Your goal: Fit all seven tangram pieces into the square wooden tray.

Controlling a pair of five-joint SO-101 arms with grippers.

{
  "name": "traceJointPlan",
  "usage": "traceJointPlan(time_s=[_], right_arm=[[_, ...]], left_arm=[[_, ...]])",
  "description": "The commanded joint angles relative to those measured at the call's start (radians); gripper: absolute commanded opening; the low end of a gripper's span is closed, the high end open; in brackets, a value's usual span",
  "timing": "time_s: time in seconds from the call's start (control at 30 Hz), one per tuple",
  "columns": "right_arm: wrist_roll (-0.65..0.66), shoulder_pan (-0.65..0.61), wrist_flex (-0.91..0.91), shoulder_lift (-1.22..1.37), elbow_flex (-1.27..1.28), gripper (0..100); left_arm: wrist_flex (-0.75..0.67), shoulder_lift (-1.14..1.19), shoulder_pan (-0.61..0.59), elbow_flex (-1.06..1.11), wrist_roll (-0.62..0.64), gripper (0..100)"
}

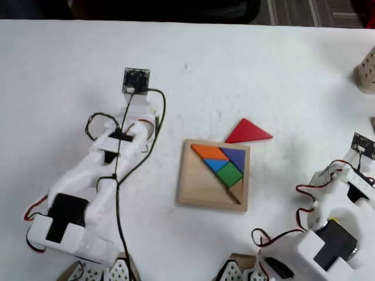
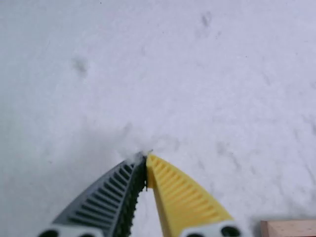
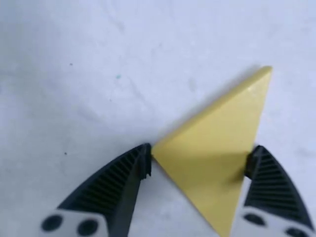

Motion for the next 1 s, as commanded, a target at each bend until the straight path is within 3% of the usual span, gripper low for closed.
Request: traceJointPlan(time_s=[0.0, 0.43, 0.63, 0.97], right_arm=[[0.003, 0.035, -0.053, 0.021, -0.034, 29.1], [0.003, 0.027, -0.045, 0.012, -0.029, 28.8], [0.003, -0.012, -0.045, 0.012, -0.032, 20.3], [0.003, -0.090, -0.051, 0.010, -0.034, 20.1]], left_arm=[[-0.028, -0.005, -0.008, -0.031, -0.009, 3], [-0.028, -0.005, -0.008, -0.029, -0.009, 3], [-0.028, -0.005, -0.008, -0.029, -0.009, 3], [-0.028, -0.005, -0.008, -0.029, -0.009, 3]])
